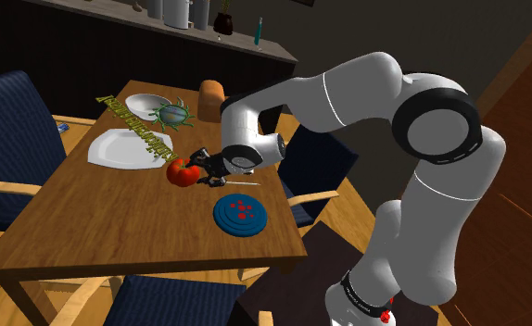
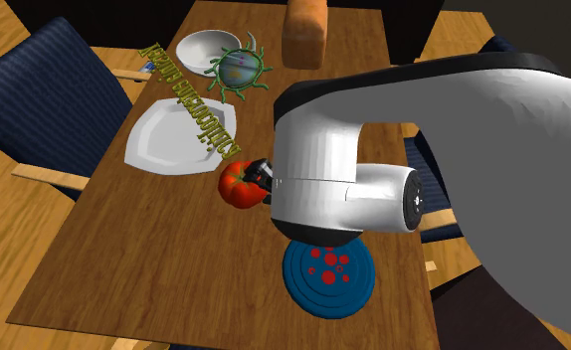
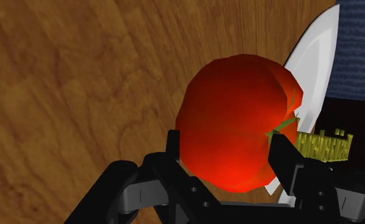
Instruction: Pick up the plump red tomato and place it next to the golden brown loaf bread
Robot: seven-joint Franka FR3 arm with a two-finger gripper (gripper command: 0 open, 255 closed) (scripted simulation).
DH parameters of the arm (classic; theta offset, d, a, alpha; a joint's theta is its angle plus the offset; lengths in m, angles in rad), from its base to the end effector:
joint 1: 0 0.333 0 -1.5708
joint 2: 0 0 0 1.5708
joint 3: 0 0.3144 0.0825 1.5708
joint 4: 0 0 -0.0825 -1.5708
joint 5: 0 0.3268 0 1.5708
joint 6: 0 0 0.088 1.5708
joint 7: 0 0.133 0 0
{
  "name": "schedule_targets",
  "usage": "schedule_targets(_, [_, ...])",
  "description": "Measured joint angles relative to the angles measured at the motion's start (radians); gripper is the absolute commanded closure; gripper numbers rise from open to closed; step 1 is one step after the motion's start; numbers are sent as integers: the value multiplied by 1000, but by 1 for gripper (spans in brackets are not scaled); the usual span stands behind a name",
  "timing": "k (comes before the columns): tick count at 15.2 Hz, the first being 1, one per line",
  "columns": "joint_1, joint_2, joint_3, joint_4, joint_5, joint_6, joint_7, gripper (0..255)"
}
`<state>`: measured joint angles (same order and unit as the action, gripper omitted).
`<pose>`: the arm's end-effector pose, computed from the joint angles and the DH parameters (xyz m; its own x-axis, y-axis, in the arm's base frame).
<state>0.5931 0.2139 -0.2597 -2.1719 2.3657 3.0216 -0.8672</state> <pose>0.4815 0.1153 0.3089 0.4322 -0.9004 0.0504 -0.5815 -0.3210 -0.7476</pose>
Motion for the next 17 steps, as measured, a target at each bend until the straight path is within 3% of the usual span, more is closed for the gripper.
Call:
schedule_targets(8, [-2, -5, 7, 0, -12, 6, 12, 255])
schedule_targets(12, [-22, -40, 40, -7, -101, 38, 100, 255])
schedule_targets(17, [-49, -96, 91, -28, -270, 80, 271, 255])
